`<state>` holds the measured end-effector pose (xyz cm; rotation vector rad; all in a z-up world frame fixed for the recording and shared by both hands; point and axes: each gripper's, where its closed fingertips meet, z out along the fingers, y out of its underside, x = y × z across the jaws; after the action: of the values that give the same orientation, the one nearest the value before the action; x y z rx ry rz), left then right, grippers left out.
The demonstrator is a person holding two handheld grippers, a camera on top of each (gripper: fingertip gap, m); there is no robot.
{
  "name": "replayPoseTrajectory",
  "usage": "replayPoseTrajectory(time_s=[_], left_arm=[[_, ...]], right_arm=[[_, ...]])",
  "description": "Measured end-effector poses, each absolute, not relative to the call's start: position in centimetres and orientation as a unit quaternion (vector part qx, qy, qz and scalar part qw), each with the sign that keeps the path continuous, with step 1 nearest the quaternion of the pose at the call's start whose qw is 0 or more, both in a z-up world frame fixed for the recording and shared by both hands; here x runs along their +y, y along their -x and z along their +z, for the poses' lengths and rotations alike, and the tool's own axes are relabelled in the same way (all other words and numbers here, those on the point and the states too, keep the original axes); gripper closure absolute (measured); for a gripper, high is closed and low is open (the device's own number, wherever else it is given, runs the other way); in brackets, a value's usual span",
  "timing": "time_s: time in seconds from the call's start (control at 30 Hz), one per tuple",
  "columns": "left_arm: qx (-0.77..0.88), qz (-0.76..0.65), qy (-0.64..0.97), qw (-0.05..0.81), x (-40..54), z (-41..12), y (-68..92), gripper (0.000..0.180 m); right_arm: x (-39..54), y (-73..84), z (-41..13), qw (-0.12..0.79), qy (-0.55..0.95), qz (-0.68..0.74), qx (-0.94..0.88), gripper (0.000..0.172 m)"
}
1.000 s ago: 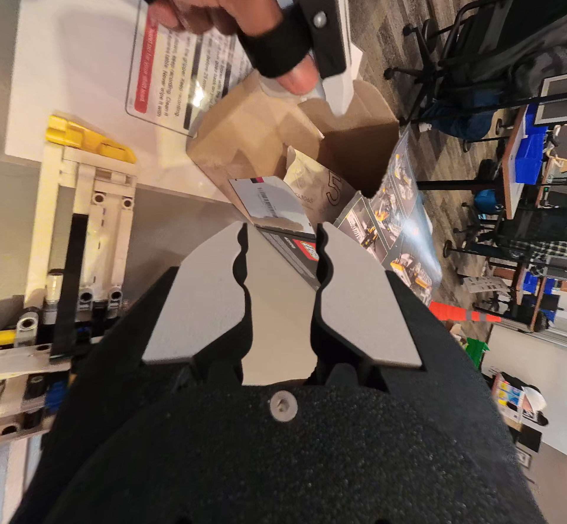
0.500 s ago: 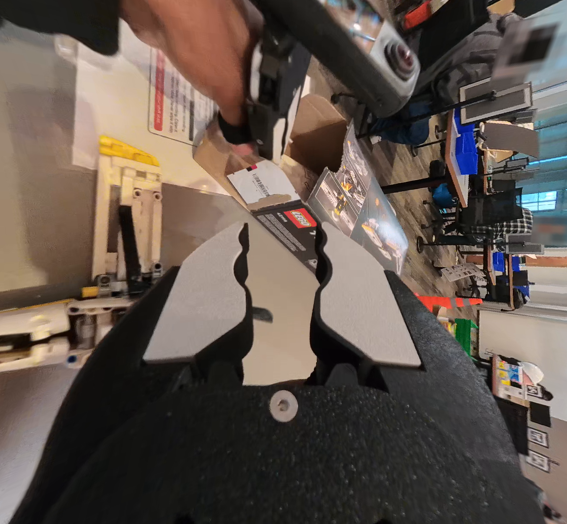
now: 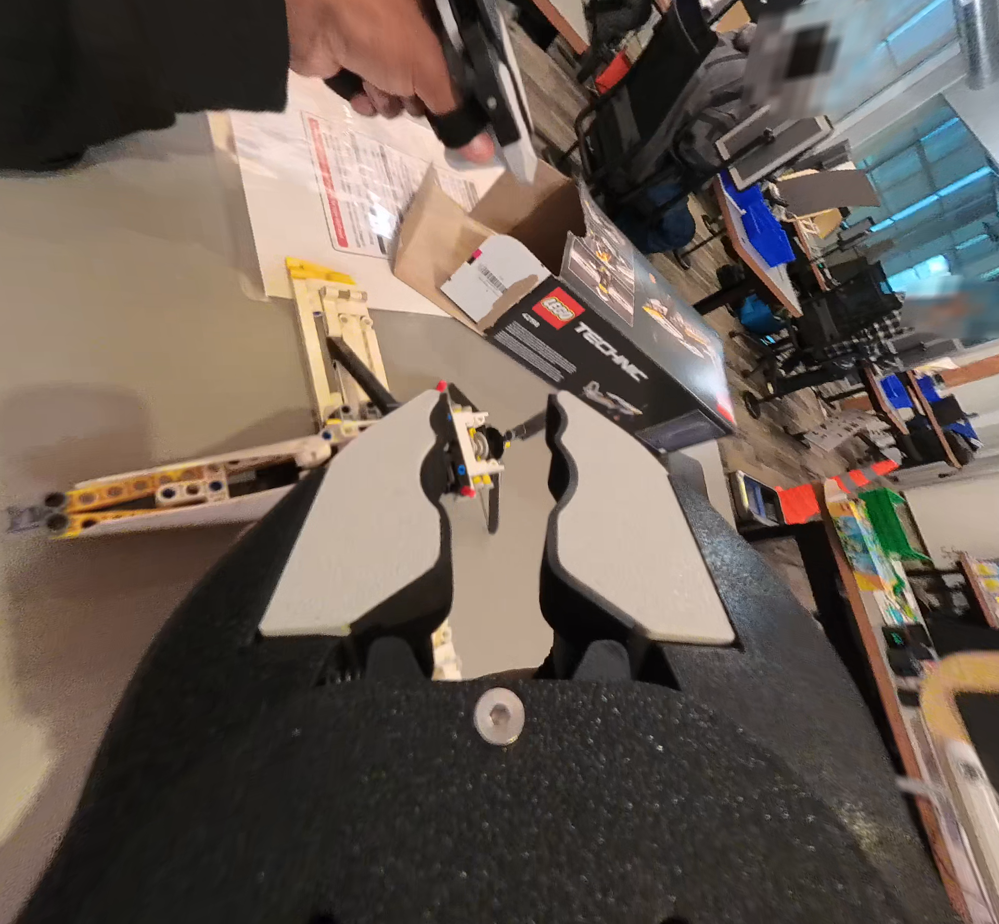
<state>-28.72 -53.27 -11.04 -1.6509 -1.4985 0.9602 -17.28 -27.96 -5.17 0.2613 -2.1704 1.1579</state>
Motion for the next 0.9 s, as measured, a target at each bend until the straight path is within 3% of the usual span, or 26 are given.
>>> replayPoseTrajectory(time_s=[0.1,0.3,0.43,0.63,0.9], left_arm=[[-0.608,0.387,0.611,0.328,-54.8,-11.3,28.1,0.124],[-0.63,0.392,0.615,0.267,-56.5,-13.7,28.6,0.12],[-0.633,0.374,0.635,0.236,-57.2,-15.1,29.8,0.134],[-0.579,0.385,0.688,0.209,-55.6,-16.0,32.2,0.175],[-0.574,0.366,0.707,0.195,-52.9,-10.2,32.9,0.179]], right_arm=[[-25.9,15.3,-5.3,0.329,-0.081,0.449,-0.827,0.137],[-20.8,9.7,-10.1,0.299,-0.083,0.431,-0.848,0.138],[-17.0,7.7,-12.1,0.294,-0.055,0.441,-0.846,0.139],[-13.1,6.1,-13.4,0.285,-0.018,0.463,-0.839,0.14],[-10.8,4.8,-13.6,0.281,-0.003,0.466,-0.839,0.14]])
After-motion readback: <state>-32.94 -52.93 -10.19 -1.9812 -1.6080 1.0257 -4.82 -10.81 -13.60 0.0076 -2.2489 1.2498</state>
